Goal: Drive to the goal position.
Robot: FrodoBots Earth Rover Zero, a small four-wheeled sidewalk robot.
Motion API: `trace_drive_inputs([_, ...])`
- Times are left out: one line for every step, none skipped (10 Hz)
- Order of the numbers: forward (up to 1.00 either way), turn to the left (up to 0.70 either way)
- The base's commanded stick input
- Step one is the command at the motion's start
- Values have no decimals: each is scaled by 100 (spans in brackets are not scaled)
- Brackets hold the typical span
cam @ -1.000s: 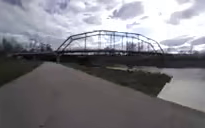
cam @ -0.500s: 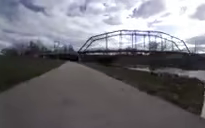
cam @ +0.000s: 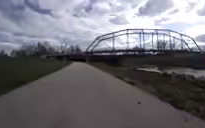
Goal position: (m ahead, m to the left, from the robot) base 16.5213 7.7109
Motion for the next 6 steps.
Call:
trace_drive_inputs([100, 0])
trace_drive_inputs([100, 0])
trace_drive_inputs([100, 0])
trace_drive_inputs([100, 0])
trace_drive_inputs([100, 0])
trace_drive_inputs([100, 0])
